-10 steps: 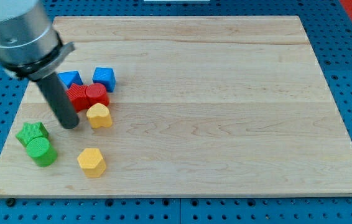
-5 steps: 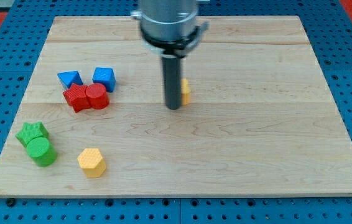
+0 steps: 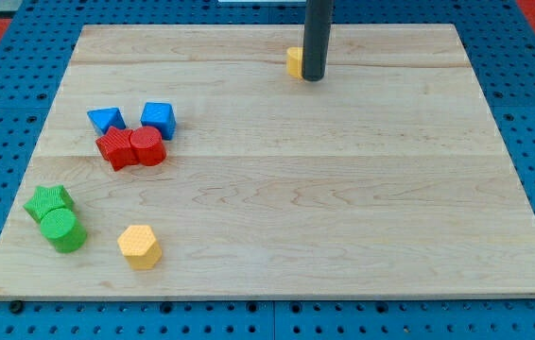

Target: Push yellow heart towards top center of the board

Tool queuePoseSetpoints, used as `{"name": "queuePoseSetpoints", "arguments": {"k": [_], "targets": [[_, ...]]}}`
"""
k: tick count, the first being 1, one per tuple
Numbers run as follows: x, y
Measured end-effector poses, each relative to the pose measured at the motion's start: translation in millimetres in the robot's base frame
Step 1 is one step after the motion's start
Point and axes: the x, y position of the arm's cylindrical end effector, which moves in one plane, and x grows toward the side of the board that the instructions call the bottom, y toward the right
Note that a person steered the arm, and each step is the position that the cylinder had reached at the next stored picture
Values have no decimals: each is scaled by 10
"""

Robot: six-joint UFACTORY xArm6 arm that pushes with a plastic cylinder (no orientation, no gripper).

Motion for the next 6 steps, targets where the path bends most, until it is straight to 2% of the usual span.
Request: {"name": "queuePoseSetpoints", "arguments": {"k": [2, 3, 4, 5, 6], "targets": [[-321, 159], [-367, 65], [-368, -275], [-336, -374], [150, -28]]}}
